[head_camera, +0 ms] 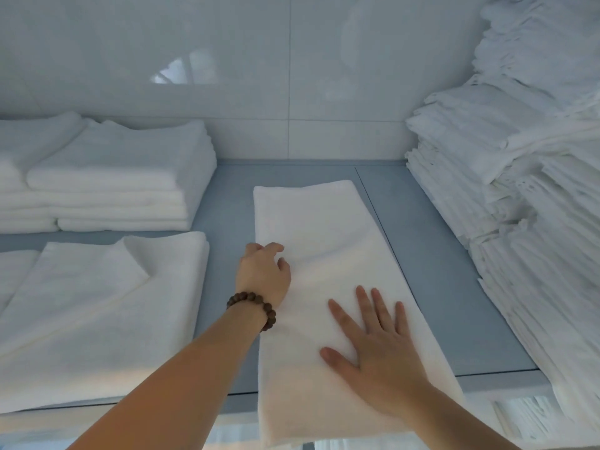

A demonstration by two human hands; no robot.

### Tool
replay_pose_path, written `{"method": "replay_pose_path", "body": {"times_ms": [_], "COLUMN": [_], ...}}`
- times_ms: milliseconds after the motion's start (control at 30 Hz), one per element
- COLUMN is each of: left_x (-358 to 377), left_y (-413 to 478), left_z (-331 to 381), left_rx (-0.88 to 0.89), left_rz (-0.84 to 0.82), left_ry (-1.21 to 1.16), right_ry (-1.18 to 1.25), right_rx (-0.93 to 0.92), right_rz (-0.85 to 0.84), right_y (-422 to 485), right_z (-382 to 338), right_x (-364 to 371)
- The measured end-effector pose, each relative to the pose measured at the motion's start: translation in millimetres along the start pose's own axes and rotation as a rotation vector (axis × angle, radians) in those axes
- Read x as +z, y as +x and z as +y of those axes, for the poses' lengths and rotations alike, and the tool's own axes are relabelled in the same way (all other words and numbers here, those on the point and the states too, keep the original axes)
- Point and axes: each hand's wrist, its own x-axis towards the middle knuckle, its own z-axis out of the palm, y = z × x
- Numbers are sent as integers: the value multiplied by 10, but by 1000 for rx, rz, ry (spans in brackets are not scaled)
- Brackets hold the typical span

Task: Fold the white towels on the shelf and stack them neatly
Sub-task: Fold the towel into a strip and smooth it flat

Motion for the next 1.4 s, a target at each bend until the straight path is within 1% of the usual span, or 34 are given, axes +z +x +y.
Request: {"method": "replay_pose_path", "body": {"times_ms": [100,200,233,300,367,467,600,733,800,900,967,1100,1167,1233,1267,1300,1333,1367,1400], "left_x": [84,160,175,189,213,265,277,243,207,163,139,115,149,215,263,307,354,415,479], "left_y": [183,321,361,446,529,629,756,777,798,972,1136,1349,1363,1315,1305,1282,1247,1171,1050], "left_z": [-31,-30,-28,-44,-79,-124,-197,-212,-181,-130,-93,-70,-101,-113,-138,-127,-75,3,131], "left_rx": [14,-14,-31,-51,-33,-3,-92,-105,-81,-46,-47,-175,-184,-156,-90,-2,81,208,338], "left_rz": [-23,-15,-14,-9,-5,30,62,72,48,11,-5,3,49,38,93,166,187,130,22], "left_ry": [-2,34,59,94,84,95,4,39,37,-73,-105,-11,42,152,250,291,284,305,329], "right_ry": [7,35,42,29,-14,-35,-37,-30,-30,-28,-28,-23,-8,-4,-7,-12,-16,-21,-22], "right_rx": [32,81,83,74,68,66,67,76,72,71,73,72,74,76,77,77,75,75,74], "right_rz": [-26,95,110,107,93,111,112,91,80,73,76,81,86,83,81,83,84,84,86], "right_y": [62,432,583,831,951,951,929,930,935,937,934,941,943,943,944,947,948,950,948], "right_z": [-16,-24,-19,-6,-3,-3,-6,-13,-11,-8,-13,-19,-20,-28,-29,-27,-28,-28,-31], "right_x": [-113,-200,-191,-144,-75,-19,-19,-21,-28,-33,-31,-31,-36,-35,-36,-36,-40,-37,-40]}}
